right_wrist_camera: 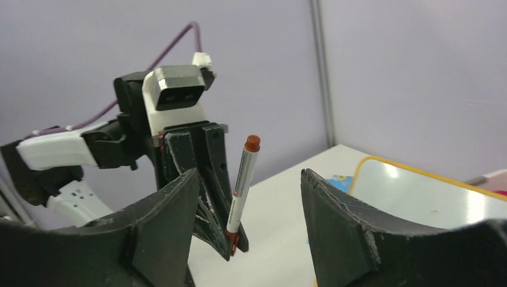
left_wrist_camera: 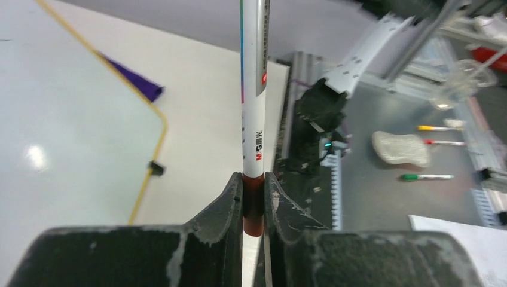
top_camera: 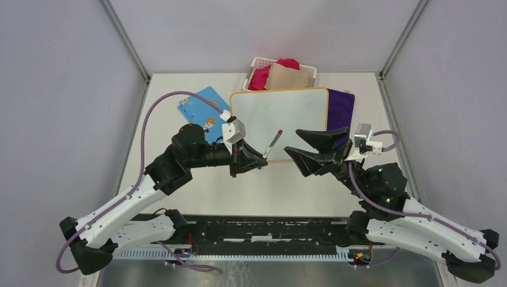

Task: Write a sentence on the whiteboard
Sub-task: Open the whiteboard marker at the center of the board.

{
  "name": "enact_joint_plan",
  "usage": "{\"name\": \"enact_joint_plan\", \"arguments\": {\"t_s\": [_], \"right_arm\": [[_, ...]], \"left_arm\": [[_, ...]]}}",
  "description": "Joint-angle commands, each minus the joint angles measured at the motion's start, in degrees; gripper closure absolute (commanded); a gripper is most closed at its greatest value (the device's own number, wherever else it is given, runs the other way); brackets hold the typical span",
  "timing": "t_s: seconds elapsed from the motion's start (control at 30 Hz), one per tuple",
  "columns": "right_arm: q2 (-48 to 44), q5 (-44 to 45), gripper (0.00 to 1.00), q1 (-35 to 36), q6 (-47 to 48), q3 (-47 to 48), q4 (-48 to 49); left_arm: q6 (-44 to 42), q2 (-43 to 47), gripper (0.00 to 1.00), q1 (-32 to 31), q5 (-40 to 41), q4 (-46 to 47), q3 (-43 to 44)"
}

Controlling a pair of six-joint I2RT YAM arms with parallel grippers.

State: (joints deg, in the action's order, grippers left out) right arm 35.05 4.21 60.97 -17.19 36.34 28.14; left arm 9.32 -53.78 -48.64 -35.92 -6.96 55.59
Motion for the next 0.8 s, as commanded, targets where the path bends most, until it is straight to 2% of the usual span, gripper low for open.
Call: {"name": "enact_joint_plan", "arguments": {"t_s": [0.0,0.07,0.13,0.33,0.57,0.77], "right_arm": [[-0.82,5.0,0.32,-0.15,12.3,12.01,-28.75],[0.74,4.9,0.32,-0.12,14.2,16.24,-37.21],[2.26,4.94,0.32,-0.18,15.39,19.07,-41.67],[5.66,3.35,0.32,-0.15,16.53,20.98,-46.92],[6.47,6.5,0.35,-0.1,11.16,20.39,-44.88],[11.79,-3.21,0.35,-0.19,6.57,23.93,-44.7]], "left_arm": [[-15.55,4.36,0.98,-0.69,14.35,-11.02,2.38],[-20.45,5.46,0.98,-1.15,17.78,-13.74,1.38],[-26.34,6.06,0.98,-2.11,20.69,-16.53,0.63],[-47.41,6.76,0.98,-6.89,29.62,-24.9,1.07],[-69.84,5.92,0.98,-9.78,38.68,-28.71,0.44],[-84.78,5.97,0.98,-13.75,46.63,-28.03,-1.31]]}}
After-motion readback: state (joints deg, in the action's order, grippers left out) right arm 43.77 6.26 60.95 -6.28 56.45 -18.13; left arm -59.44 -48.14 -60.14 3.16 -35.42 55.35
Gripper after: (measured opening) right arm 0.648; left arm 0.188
